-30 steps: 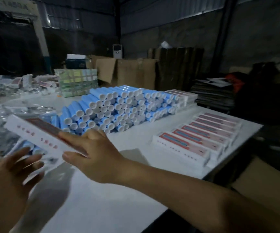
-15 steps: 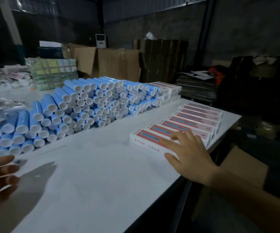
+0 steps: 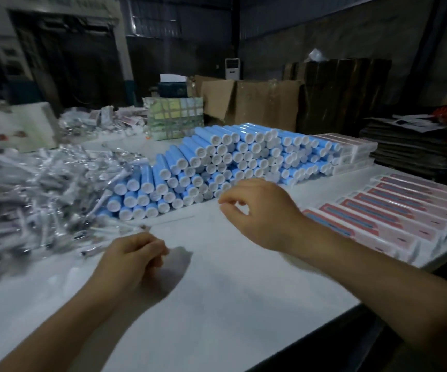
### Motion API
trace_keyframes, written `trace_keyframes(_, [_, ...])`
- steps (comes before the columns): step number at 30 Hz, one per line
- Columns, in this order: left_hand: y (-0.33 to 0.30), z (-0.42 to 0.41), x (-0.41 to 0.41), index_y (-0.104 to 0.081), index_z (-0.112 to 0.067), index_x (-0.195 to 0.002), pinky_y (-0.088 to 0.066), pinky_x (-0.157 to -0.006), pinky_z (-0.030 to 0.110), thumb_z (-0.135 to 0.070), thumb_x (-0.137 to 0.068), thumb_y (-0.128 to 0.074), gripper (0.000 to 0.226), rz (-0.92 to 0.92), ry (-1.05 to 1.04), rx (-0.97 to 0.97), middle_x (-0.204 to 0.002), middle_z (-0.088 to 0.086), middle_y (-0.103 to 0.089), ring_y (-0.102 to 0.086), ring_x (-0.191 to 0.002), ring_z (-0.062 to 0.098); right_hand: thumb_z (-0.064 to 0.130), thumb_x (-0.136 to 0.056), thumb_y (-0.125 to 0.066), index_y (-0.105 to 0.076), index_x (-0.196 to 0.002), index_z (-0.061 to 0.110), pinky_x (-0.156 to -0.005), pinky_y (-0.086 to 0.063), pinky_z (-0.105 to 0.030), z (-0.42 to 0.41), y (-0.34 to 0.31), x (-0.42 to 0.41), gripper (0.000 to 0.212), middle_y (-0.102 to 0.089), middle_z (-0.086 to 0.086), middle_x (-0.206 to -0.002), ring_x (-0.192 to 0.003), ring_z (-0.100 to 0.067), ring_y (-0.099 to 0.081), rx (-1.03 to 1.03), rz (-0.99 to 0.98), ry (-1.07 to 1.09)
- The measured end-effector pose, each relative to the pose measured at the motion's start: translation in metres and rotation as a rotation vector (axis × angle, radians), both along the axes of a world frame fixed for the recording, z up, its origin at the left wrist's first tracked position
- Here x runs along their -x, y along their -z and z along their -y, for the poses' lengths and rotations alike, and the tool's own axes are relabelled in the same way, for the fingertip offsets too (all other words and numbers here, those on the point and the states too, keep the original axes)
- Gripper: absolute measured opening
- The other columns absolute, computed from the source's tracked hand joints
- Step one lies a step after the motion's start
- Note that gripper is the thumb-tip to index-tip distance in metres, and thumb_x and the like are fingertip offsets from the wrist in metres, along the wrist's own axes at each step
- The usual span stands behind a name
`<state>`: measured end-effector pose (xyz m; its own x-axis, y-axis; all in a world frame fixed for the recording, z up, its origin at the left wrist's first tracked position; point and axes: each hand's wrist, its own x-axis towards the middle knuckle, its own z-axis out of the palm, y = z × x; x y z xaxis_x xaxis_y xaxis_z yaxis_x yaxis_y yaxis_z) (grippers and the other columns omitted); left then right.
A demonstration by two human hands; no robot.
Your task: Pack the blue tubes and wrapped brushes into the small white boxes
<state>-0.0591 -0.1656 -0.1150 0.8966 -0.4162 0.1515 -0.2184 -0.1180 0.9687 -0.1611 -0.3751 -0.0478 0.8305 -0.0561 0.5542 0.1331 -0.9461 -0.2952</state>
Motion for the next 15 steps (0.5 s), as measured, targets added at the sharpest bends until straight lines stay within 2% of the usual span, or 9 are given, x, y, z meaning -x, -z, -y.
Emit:
trace_keyframes(4, [-0.001, 0.001, 0.000, -0.059, -0.004, -0.057, -0.031, -0.040, 0.014, -0.001, -0.089, -0.057, 0.033, 0.036, -0.012, -0.004, -0.046, 0.003, -0.051, -0.040, -0.039, 0.006, 0.023, -0.091, -0.050, -0.055, -0.064, 0.012, -0.060, -0.043, -0.036, -0.062, 0.018, -0.066, 0.030, -0.053, -0.002, -0.063, -0.065, -0.023, -0.049, -0.023, -0.136, -0.119])
trace_keyframes(8, [-0.005, -0.005, -0.003, -0.052, -0.013, -0.045, -0.028, -0.038, 0.015, 0.005, -0.085, -0.050, 0.044, 0.032, -0.057, 0.021, -0.039, 0.001, -0.043, -0.035, -0.036, 0.007, 0.016, -0.090, -0.050, -0.060, -0.072, 0.010, -0.070, -0.047, -0.042, -0.087, 0.042, -0.099, 0.021, -0.062, -0.009, -0.078, -0.077, -0.027, -0.056, -0.157, -0.227, -0.155])
trace_keyframes(12, [-0.004, -0.004, -0.005, -0.051, -0.014, -0.046, -0.030, -0.039, 0.014, 0.006, -0.084, -0.051, 0.042, 0.012, -0.037, -0.004, -0.039, -0.002, -0.044, -0.038, -0.035, 0.006, 0.020, -0.087, -0.053, -0.053, -0.077, 0.021, -0.065, -0.040, -0.033, -0.088, 0.056, -0.103, 0.010, -0.052, -0.003, -0.087, -0.082, -0.022, -0.050, 0.071, -0.327, -0.167])
trace_keyframes(15, [-0.005, 0.000, -0.002, -0.053, -0.016, -0.049, -0.032, -0.041, 0.013, 0.005, -0.083, -0.051, 0.041, 0.009, -0.006, -0.047, -0.040, -0.008, -0.047, -0.042, -0.038, 0.002, 0.022, -0.087, -0.052, -0.032, -0.064, 0.029, -0.062, -0.030, -0.027, -0.089, 0.059, -0.101, 0.031, -0.036, 0.009, -0.077, -0.074, -0.014, -0.040, 0.048, -0.260, -0.194])
